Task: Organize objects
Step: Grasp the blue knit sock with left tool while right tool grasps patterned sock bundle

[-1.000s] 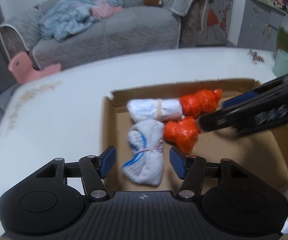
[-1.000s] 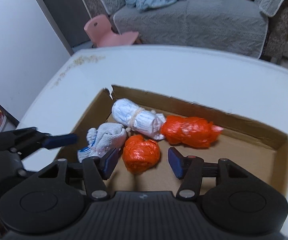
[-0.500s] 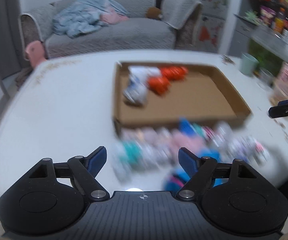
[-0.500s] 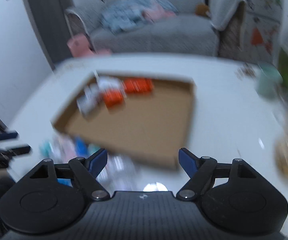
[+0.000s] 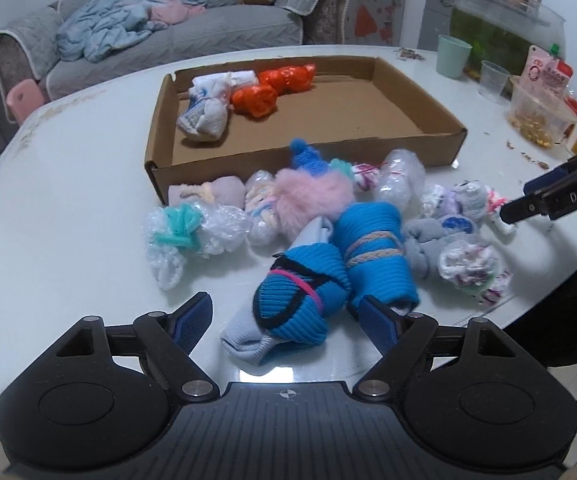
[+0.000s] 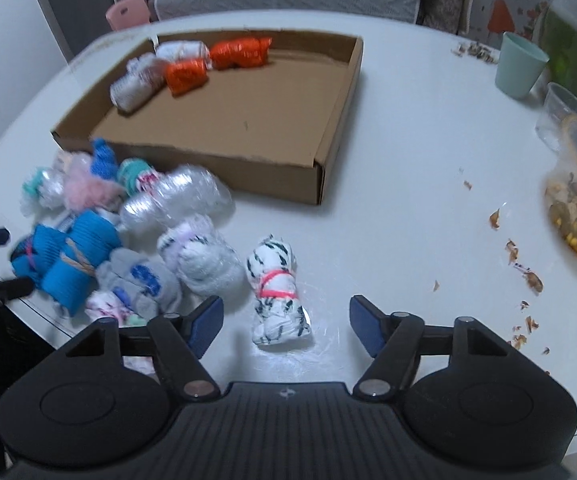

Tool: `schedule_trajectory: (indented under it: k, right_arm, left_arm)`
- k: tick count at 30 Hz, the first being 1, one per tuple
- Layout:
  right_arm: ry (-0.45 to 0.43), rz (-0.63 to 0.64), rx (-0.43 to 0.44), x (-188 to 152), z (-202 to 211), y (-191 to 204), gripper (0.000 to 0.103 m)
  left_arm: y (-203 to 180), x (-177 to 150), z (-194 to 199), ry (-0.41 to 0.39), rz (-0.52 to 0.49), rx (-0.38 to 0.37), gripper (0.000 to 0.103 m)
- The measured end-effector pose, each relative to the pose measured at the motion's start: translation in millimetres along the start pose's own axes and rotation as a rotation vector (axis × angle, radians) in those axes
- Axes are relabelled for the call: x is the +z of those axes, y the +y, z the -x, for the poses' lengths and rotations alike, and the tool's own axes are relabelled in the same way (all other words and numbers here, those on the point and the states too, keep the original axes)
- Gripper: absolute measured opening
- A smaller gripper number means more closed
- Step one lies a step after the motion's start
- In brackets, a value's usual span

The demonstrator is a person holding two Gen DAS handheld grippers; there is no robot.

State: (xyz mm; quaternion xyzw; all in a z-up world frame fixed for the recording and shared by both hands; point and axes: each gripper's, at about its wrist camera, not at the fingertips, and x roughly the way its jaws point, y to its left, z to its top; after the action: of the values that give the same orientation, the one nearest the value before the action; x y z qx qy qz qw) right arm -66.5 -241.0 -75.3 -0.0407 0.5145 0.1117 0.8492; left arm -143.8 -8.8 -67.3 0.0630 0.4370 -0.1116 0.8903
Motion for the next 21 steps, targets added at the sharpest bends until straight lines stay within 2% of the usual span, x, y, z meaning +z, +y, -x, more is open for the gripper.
schedule_trajectory:
  k: [10, 13, 14, 16, 17, 19, 20, 21]
  right_arm:
    - [0.044, -0.012, -0.014, -1, -18, -2, 0.052]
    - [0.043, -0.002, -0.023, 1, -20, 0, 0.053]
    - [0.042, -0.003, -0.024, 1, -20, 0, 0.052]
    - [0.038, 0.003, -0.031, 1, -19, 0, 0.039]
    - [0.037, 0.002, -0.030, 1, -18, -1, 0.037]
    - [0.036, 0.000, -0.030, 1, -18, -1, 0.028]
    - [0.037, 0.001, -0.033, 1, -18, -1, 0.028]
    - [0.037, -0.002, -0.032, 1, -17, -2, 0.027]
  left_arm:
    - [9, 0, -16, 0.023, 0.028, -0.028, 0.084]
    - [8, 0, -19, 0.027, 0.023, -0.043, 0.081]
    - [6, 1, -19, 0.030, 0.020, -0.053, 0.077]
    - [4, 1, -21, 0.036, 0.013, -0.084, 0.067]
    - [3, 1, -22, 0.041, 0.008, -0.092, 0.064]
    - [0, 0, -24, 0.045, -0.006, -0.088, 0.061]
    - [-1, -1, -24, 0.043, -0.007, -0.095, 0.055]
    - [-1, -1, -23, 0.041, -0.007, -0.094, 0.054]
